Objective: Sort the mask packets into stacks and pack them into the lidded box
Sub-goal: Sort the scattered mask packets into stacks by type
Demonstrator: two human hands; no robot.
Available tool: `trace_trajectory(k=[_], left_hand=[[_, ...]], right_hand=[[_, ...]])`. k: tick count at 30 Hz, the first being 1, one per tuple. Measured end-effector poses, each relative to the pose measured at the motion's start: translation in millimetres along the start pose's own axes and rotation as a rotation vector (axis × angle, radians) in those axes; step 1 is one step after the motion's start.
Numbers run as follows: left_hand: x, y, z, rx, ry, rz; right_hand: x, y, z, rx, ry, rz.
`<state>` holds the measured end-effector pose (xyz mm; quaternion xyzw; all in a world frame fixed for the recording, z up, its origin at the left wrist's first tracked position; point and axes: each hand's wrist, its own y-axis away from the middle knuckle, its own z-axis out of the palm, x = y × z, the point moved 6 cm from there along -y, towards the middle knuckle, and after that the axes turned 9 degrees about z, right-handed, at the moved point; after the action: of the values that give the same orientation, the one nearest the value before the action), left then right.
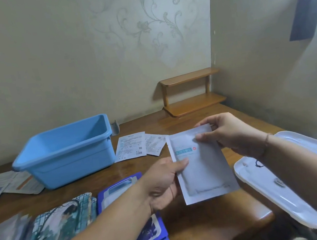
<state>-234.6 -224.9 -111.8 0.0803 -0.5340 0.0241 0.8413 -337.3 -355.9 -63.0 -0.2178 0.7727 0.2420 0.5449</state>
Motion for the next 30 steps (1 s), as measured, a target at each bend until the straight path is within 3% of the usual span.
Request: trace_trajectory(k=[7,12,17,20,24,30], left_hand=[[-6.3,1.7,-13.0,0.057,0.008,-0.03],[-1.1,-3.5,-26.4,0.151,0.063,0.033],[20.5,1.2,-55.3,0.299,-0.301,0.115],[51.2,13.6,-77.8,0.375,-0.353,0.193],[108.1,58.5,-100.4,0.378,-0.418,0.3],[175.8,176.7,-175.7,0.604,-0.475,0.397]], right_hand=[[19.5,-3.9,12.6,-0.033,-0.107,0.1],[30.9,8.1,23.1,-0.2,-0.005,0.187],[39.4,21.3,34.0,-0.267,0.046,0.222],[26.9,28.3,48.7,-0.308,0.038,0.209],[-14.8,40.9,97.7,-0.374,-0.064,0.116],[-81.5,77.1,222.5,-0.553,-0.135,-0.084]])
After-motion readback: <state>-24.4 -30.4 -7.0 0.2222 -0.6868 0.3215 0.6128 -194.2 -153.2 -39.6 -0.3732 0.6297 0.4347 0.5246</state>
